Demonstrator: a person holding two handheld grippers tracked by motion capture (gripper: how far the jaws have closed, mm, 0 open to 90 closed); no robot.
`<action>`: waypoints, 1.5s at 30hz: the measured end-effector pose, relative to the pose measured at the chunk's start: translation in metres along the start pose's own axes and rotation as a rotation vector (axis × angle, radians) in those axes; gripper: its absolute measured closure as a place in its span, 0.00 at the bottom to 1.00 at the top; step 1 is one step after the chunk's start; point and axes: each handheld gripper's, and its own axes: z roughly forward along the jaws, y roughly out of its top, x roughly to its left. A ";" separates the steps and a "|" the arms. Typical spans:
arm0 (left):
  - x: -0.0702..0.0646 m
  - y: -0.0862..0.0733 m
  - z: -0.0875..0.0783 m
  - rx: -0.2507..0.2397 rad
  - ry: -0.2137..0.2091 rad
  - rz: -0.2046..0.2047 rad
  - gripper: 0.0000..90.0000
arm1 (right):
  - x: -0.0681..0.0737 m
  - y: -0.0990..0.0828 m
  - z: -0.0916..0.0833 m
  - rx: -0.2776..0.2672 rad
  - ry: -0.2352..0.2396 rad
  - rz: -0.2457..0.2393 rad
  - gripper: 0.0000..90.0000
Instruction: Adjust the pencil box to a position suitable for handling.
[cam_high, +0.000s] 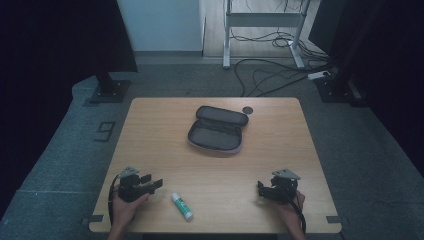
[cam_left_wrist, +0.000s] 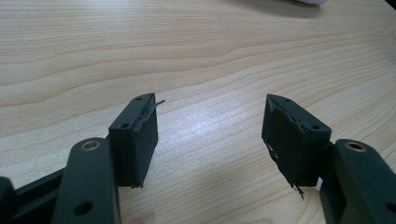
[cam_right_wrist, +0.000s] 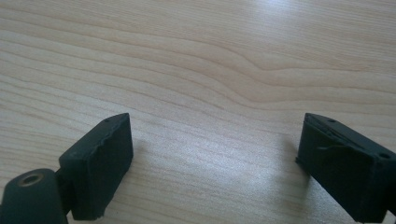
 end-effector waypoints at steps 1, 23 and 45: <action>-0.003 0.001 0.000 -0.002 0.005 0.009 0.40 | 0.000 0.000 0.000 0.000 -0.001 0.001 0.12; -0.003 0.005 0.009 0.013 -0.006 0.014 0.40 | -0.005 0.001 0.001 -0.006 0.016 -0.013 0.15; -0.006 0.027 0.003 -0.037 0.025 0.017 0.43 | -0.004 0.009 0.005 -0.020 0.055 -0.046 0.30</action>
